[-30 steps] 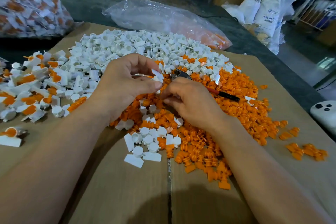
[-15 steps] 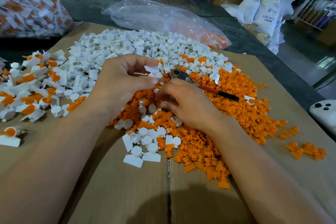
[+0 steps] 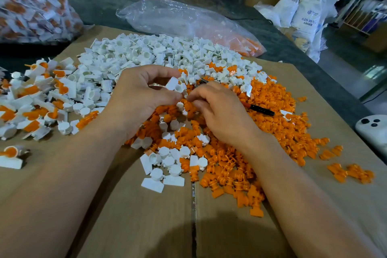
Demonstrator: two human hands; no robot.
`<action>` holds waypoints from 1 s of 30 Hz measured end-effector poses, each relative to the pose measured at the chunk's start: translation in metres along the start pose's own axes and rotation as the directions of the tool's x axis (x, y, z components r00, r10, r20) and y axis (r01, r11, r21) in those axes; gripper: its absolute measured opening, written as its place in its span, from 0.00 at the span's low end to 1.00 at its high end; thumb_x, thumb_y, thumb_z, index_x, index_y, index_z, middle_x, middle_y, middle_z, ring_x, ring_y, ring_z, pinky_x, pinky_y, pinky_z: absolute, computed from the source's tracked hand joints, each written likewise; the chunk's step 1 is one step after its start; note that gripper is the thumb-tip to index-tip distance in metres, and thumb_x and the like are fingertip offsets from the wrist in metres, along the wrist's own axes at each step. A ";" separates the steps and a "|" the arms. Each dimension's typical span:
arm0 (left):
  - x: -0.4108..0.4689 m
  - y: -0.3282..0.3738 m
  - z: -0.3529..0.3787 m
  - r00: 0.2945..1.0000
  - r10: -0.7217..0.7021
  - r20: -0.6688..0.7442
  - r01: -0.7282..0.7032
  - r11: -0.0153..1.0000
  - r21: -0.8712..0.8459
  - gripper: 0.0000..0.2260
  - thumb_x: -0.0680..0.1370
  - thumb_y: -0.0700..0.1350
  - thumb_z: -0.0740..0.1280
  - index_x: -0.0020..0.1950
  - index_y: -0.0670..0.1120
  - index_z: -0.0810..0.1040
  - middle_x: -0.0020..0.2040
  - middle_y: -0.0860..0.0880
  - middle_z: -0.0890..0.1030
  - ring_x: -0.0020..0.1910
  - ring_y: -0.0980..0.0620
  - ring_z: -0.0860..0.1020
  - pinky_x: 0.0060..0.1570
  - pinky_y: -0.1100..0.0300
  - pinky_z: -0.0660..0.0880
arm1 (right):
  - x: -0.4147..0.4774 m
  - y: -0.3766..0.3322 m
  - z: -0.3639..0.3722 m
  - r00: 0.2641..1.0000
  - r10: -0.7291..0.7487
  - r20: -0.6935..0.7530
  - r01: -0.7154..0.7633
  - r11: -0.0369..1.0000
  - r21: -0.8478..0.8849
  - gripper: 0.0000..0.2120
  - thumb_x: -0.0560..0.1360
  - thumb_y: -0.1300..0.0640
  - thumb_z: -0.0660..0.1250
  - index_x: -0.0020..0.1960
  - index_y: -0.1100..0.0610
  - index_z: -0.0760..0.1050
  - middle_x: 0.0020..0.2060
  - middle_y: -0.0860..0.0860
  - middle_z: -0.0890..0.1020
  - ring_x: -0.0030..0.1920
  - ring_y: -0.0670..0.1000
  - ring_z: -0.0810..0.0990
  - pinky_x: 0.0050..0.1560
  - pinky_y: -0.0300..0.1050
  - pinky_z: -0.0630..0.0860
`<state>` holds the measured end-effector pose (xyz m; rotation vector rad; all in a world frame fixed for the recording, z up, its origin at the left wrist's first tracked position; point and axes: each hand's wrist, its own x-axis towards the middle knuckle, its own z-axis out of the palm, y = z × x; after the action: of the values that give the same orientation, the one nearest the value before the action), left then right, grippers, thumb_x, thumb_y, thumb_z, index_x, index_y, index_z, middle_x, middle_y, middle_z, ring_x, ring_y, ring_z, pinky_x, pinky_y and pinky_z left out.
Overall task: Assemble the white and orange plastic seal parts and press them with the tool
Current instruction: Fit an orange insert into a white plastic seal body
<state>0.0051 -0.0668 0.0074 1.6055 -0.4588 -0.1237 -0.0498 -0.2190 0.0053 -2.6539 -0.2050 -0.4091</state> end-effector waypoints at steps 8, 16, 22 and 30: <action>-0.003 0.002 0.003 0.998 0.059 0.011 -0.060 0.996 0.061 0.16 0.66 0.35 0.75 0.45 0.55 0.80 0.42 0.57 0.79 0.35 0.66 0.78 0.34 0.75 0.73 | -0.004 -0.002 -0.015 0.963 0.133 -0.237 -0.052 0.946 0.319 0.09 0.77 0.62 0.62 0.46 0.48 0.73 0.35 0.42 0.77 0.37 0.43 0.80 0.39 0.36 0.77; -0.005 0.002 0.007 0.995 0.091 0.039 -0.093 0.994 0.063 0.17 0.67 0.34 0.75 0.46 0.55 0.79 0.38 0.60 0.80 0.31 0.64 0.78 0.35 0.74 0.74 | -0.006 -0.013 -0.009 0.965 0.168 -0.203 -0.064 0.897 0.438 0.14 0.73 0.61 0.68 0.40 0.42 0.71 0.34 0.43 0.80 0.36 0.45 0.82 0.40 0.44 0.81; -0.008 0.004 0.010 0.990 0.128 0.055 -0.132 0.987 0.094 0.18 0.65 0.36 0.76 0.44 0.57 0.78 0.37 0.63 0.80 0.33 0.65 0.79 0.35 0.75 0.74 | -0.007 -0.013 -0.009 0.968 0.184 -0.172 -0.084 0.879 0.470 0.13 0.72 0.63 0.69 0.38 0.45 0.72 0.26 0.42 0.79 0.28 0.42 0.81 0.32 0.37 0.78; -0.009 0.002 0.009 0.987 0.133 0.087 -0.131 0.991 -0.022 0.14 0.69 0.32 0.72 0.44 0.51 0.81 0.42 0.55 0.84 0.39 0.55 0.83 0.41 0.65 0.79 | -0.007 -0.013 -0.010 0.959 0.200 -0.199 -0.094 0.892 0.442 0.13 0.70 0.64 0.69 0.36 0.47 0.73 0.27 0.47 0.79 0.28 0.45 0.80 0.31 0.39 0.78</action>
<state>-0.0064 -0.0722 0.0070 1.5533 -0.6299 -0.0982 -0.0613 -0.2127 0.0166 -2.1464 -0.0104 -0.5579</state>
